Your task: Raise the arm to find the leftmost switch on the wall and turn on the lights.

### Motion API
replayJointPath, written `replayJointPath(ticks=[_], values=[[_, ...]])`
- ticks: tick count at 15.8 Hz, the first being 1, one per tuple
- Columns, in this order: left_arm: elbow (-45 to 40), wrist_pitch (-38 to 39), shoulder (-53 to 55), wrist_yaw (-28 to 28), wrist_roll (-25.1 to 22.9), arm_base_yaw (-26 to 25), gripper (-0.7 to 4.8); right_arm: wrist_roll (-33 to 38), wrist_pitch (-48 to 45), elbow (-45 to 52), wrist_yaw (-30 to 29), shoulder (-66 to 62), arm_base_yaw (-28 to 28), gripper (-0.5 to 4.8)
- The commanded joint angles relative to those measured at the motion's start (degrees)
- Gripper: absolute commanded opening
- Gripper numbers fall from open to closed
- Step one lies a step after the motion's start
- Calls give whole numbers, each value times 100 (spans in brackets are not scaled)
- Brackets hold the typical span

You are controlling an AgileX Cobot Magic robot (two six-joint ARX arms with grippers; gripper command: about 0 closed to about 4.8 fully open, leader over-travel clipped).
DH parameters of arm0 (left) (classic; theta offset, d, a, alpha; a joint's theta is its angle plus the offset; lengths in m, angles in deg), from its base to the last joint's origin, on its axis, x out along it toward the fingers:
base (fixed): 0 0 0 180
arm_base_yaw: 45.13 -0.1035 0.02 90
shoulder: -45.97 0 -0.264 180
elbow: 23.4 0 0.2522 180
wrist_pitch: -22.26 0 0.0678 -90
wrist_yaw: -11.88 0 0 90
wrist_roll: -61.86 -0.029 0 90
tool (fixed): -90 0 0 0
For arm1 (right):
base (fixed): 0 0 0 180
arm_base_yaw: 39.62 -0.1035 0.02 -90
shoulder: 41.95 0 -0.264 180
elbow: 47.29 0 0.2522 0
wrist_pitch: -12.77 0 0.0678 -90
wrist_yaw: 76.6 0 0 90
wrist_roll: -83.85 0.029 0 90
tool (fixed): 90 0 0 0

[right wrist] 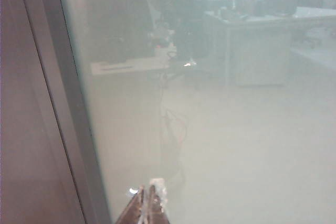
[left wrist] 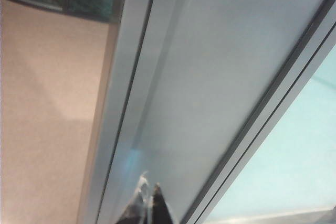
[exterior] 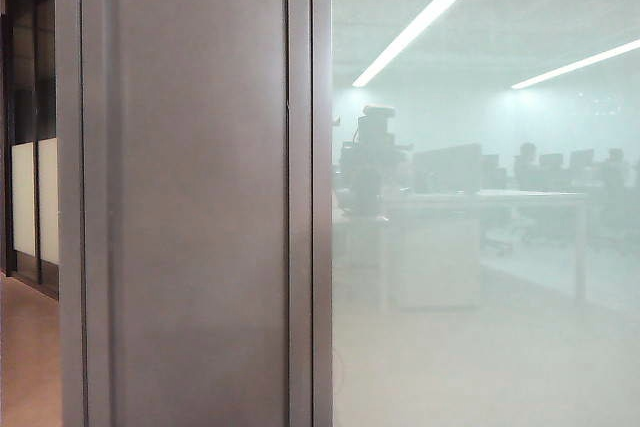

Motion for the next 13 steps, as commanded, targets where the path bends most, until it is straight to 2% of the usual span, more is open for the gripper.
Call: replayJointPath(ticks=[1,4,13], values=[[-273,-498,-4,-48,-94,-2,-6,-153,-111,-2,9,0,9,-1],[-374,-531,2,-297,-170,-2,-6,-151,-94,195,17,-2,9,-1],[-374,-533,0,-144,-111,-4,-5,-149,111,205,7,-7,0,0]])
